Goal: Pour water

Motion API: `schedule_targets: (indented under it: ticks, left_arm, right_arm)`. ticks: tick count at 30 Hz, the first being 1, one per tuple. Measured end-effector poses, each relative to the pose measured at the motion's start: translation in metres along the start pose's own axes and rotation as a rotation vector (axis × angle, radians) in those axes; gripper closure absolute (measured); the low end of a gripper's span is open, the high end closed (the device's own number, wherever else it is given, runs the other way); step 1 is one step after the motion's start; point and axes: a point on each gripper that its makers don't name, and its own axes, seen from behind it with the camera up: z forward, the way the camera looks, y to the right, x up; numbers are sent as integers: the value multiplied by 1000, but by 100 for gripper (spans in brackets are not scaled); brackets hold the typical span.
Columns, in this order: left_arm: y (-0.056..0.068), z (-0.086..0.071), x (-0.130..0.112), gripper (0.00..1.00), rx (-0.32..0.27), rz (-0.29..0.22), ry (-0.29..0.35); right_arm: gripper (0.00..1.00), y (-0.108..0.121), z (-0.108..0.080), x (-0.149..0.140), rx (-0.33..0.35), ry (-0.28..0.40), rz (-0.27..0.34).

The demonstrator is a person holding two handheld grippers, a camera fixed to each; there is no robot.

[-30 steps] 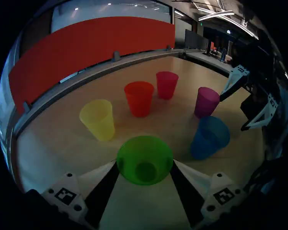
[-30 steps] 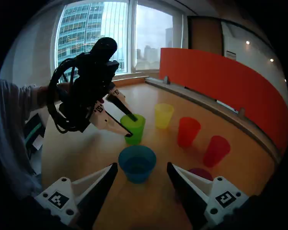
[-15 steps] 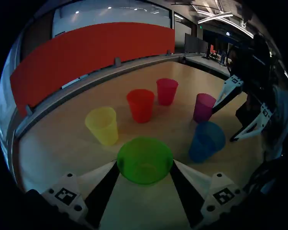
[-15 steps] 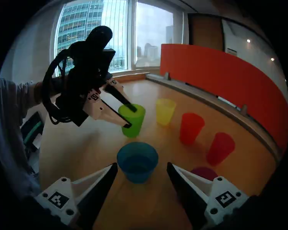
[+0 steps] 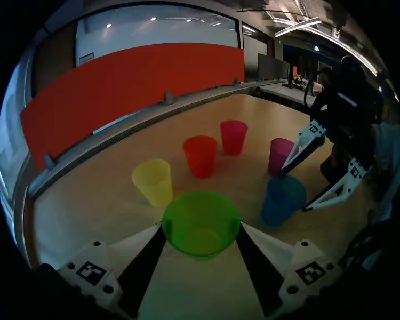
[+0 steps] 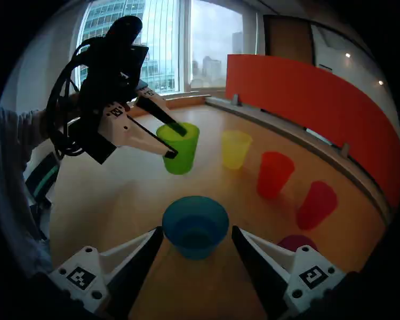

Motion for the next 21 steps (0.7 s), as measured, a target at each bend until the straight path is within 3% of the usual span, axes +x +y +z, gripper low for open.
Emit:
schedule_targets:
  ticks: [11, 21]
  left_arm:
    - [-3, -18, 6, 13, 12, -10, 38]
    - [-3, -26, 8, 13, 15, -9, 56]
  right_arm:
    - [0, 3, 21, -7, -25, -25, -24]
    - [0, 2, 28, -10, -27, -33, -32]
